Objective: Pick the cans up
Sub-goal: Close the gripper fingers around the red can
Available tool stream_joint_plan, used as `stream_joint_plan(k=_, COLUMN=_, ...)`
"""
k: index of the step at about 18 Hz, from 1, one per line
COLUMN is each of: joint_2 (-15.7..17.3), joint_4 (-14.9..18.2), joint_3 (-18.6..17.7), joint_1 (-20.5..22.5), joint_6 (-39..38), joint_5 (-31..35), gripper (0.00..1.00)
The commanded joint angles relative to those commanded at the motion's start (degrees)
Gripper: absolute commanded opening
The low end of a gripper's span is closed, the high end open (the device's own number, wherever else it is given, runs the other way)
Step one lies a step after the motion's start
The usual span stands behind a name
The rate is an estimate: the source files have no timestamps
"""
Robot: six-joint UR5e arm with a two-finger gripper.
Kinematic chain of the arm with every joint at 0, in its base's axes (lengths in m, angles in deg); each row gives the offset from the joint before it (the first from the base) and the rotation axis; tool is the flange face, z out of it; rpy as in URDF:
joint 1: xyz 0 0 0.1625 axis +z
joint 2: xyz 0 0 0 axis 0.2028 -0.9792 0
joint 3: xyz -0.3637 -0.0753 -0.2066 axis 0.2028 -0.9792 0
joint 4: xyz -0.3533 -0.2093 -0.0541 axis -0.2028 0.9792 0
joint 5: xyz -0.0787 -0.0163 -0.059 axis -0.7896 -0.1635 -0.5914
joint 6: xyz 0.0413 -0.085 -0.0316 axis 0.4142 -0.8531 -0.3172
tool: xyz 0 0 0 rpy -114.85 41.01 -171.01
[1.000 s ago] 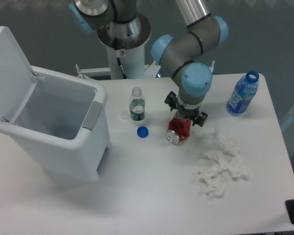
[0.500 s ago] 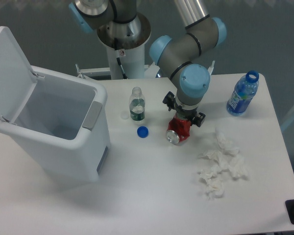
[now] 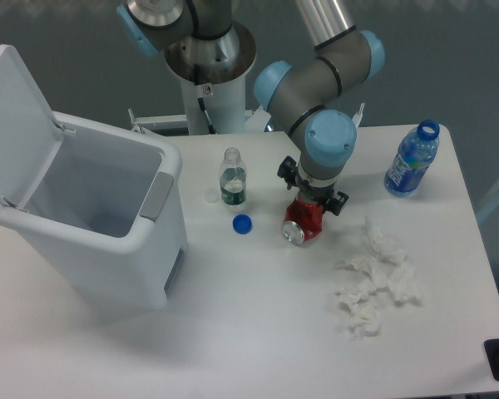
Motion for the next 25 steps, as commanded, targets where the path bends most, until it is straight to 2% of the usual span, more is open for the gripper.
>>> stream_joint_plan(k=5, joint_2=0.0, joint_4=0.0, joint_3=0.18, joint_1=0.09, joint_6=-0.09, joint_5=0.0, gripper=0.84)
stream_joint_plan(k=9, joint_2=0.0, joint_4=0.09, joint_3=0.18, joint_1=0.0, joint_6=-0.09, joint_5=0.0, gripper=0.76)
stream_joint_plan(k=20, joint_2=0.0, joint_4=0.18, joint_3=0.53, joint_1=0.09, joint_6=0.09, joint_5=0.0, gripper=0.72)
stream_joint_plan(k=23, joint_2=0.0, joint_4=0.26, joint_3=0.79, joint_1=0.0, joint_6=0.0, joint_5=0.09, gripper=0.7)
stream_joint_plan(k=25, joint_2=0.0, joint_4=0.26, joint_3=0.79, joint_1=0.0, joint_6=0.0, joint_5=0.09, gripper=0.64)
